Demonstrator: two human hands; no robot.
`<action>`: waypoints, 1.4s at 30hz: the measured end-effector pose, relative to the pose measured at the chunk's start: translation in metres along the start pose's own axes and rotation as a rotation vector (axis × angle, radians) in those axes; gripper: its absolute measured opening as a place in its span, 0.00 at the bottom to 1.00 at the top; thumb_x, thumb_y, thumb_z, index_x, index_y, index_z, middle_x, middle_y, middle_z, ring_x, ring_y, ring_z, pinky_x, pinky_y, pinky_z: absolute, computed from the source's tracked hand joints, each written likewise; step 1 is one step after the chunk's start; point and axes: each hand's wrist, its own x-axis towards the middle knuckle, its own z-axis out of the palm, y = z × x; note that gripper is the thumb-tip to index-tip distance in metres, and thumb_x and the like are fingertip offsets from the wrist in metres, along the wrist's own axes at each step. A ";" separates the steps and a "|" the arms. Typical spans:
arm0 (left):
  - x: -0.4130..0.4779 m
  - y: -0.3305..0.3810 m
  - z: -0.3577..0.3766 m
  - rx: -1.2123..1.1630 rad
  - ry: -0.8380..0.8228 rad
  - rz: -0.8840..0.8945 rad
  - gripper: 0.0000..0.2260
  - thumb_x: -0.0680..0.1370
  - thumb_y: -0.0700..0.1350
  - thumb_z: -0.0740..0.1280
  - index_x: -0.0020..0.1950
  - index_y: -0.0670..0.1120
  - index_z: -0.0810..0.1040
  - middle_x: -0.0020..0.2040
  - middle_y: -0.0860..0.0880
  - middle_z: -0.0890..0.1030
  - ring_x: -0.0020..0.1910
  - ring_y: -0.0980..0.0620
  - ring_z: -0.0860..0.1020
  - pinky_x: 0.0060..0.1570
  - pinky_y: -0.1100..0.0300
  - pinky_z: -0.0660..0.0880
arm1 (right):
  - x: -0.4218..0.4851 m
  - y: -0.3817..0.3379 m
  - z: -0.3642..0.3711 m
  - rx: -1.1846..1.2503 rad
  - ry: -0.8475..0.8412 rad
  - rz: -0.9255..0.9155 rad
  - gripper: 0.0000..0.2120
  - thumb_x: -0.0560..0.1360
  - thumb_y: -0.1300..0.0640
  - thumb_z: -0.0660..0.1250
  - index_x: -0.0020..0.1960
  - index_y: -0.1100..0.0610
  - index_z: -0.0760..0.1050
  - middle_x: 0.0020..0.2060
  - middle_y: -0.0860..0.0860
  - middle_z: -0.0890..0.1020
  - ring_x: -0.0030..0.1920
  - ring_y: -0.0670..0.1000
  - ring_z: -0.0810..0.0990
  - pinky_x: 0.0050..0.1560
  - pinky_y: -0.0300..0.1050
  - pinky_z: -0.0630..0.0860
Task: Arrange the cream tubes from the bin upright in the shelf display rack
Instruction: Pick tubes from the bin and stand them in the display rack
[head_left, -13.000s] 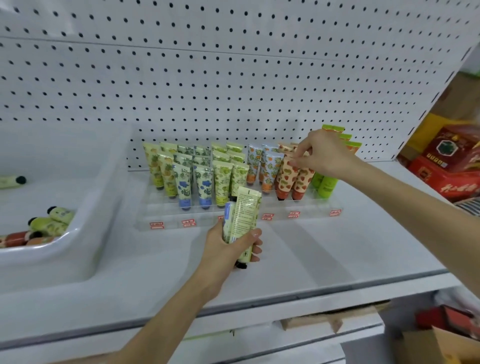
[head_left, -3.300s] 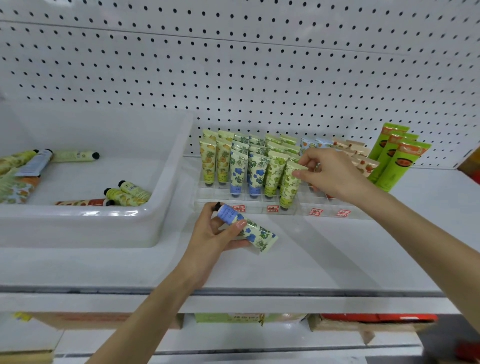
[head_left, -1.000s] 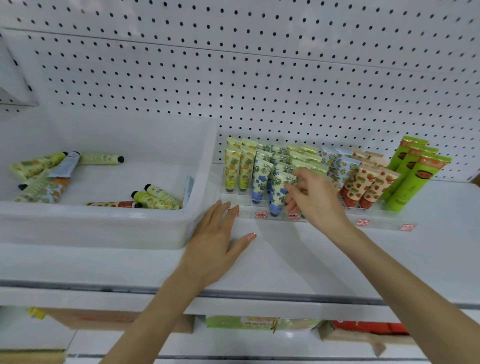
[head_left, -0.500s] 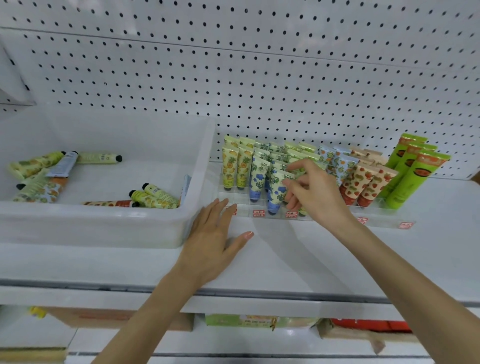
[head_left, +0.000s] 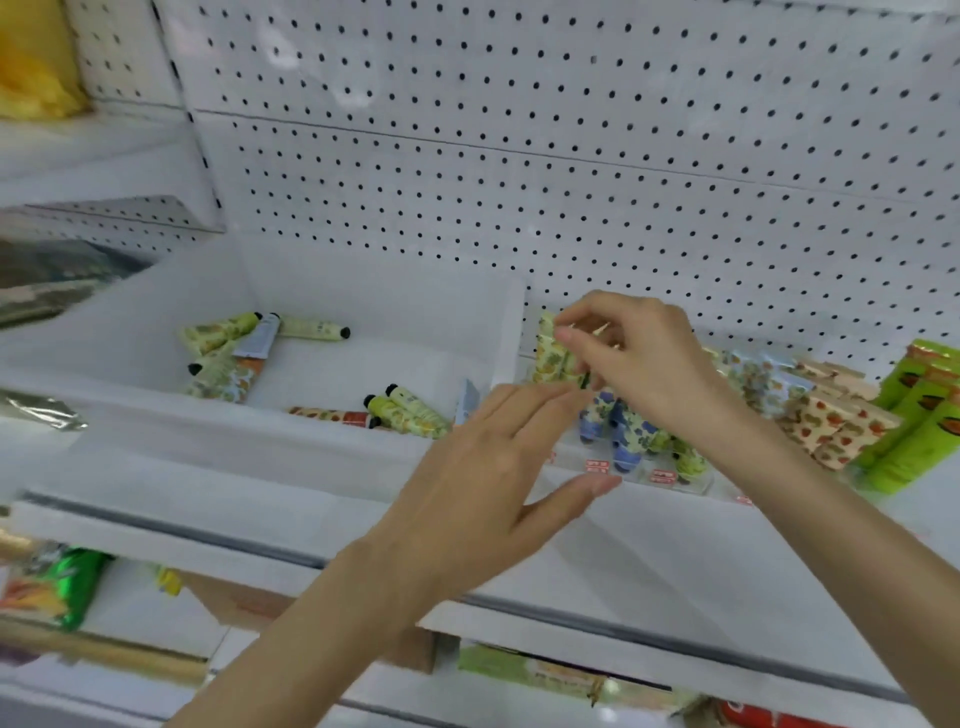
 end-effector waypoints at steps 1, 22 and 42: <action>0.000 -0.003 -0.016 0.004 0.023 0.009 0.24 0.80 0.59 0.55 0.70 0.46 0.70 0.65 0.52 0.73 0.64 0.56 0.70 0.60 0.67 0.67 | 0.007 -0.007 0.008 0.008 -0.017 -0.016 0.05 0.76 0.52 0.66 0.51 0.51 0.79 0.40 0.44 0.81 0.32 0.38 0.79 0.34 0.29 0.72; -0.059 -0.343 -0.221 0.118 -0.201 -0.591 0.39 0.72 0.74 0.48 0.76 0.51 0.59 0.76 0.55 0.59 0.74 0.55 0.58 0.74 0.52 0.56 | 0.184 -0.122 0.269 0.231 -0.473 0.500 0.16 0.77 0.54 0.67 0.54 0.68 0.76 0.42 0.59 0.81 0.38 0.53 0.81 0.39 0.44 0.82; -0.042 -0.351 -0.214 0.005 -0.142 -0.467 0.34 0.73 0.65 0.50 0.76 0.52 0.57 0.77 0.58 0.50 0.75 0.59 0.49 0.71 0.60 0.50 | 0.215 -0.125 0.270 0.423 -0.386 0.547 0.10 0.74 0.56 0.71 0.50 0.62 0.78 0.41 0.55 0.83 0.37 0.49 0.83 0.31 0.37 0.78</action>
